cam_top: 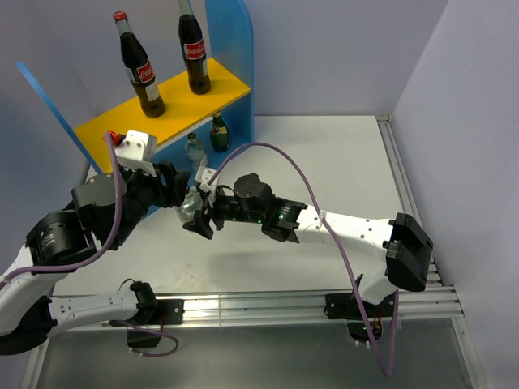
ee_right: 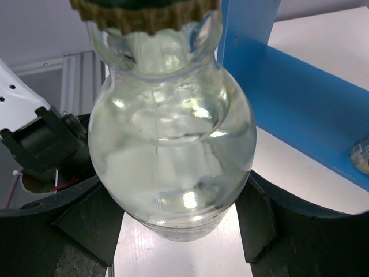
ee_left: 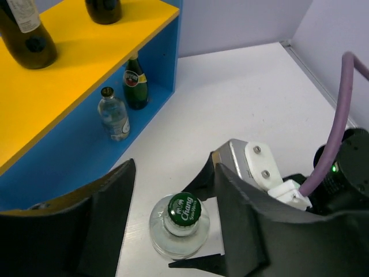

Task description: Place and organize the beverage onto the shelf

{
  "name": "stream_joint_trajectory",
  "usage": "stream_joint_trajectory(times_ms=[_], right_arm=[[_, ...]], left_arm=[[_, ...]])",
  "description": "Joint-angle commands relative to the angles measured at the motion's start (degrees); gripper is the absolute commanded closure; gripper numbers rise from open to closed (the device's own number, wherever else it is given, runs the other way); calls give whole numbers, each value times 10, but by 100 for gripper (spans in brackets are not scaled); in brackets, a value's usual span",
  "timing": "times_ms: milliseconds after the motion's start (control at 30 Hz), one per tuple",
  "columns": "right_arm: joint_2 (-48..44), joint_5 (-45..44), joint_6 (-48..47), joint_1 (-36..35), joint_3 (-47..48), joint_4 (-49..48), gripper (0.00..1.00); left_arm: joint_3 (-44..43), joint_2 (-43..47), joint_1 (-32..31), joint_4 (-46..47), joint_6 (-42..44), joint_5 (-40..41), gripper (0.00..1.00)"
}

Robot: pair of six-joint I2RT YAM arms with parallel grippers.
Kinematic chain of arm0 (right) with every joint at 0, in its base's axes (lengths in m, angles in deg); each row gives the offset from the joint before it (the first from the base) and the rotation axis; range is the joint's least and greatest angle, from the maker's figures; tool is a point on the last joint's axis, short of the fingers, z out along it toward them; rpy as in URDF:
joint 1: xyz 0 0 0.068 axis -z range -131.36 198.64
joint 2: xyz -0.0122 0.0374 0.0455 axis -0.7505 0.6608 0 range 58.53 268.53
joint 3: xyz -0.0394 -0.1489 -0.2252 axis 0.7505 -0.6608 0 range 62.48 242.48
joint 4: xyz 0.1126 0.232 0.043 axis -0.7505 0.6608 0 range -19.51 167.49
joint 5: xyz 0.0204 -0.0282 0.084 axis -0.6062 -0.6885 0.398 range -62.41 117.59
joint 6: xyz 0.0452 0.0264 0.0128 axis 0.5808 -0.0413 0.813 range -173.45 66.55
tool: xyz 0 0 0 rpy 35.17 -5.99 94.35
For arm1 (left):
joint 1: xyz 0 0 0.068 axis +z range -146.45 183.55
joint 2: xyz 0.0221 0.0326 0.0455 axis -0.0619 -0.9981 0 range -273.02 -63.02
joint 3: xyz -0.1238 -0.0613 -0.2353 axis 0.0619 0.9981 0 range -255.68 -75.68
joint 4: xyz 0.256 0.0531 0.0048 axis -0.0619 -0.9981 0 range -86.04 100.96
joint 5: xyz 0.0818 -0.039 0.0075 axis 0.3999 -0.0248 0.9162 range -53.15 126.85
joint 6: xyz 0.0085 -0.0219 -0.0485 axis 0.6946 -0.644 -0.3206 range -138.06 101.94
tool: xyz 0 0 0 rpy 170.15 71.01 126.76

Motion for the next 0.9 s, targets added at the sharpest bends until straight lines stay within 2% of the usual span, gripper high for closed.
stream_joint_trajectory(times_ms=[0, 133, 300, 400, 600, 867], right_arm=[[-45, -12, 1, -3, 4, -117, 100], [-57, -19, 1, -3, -7, -123, 100], [-68, -30, 4, -3, -14, -125, 100], [-83, -37, 8, -3, -24, -135, 100], [-96, -41, 13, -3, -22, -133, 100], [-82, -36, 16, -3, -4, -119, 100]], left_arm=[[5, 7, -1, 29, -14, 44, 42], [25, 7, -1, 16, -44, 96, 54], [49, 6, 0, 5, -81, 114, 68], [66, 10, 1, 1, -99, 118, 73], [90, 6, 5, 9, -118, 75, 85], [110, 8, 5, 72, -102, -21, 92]])
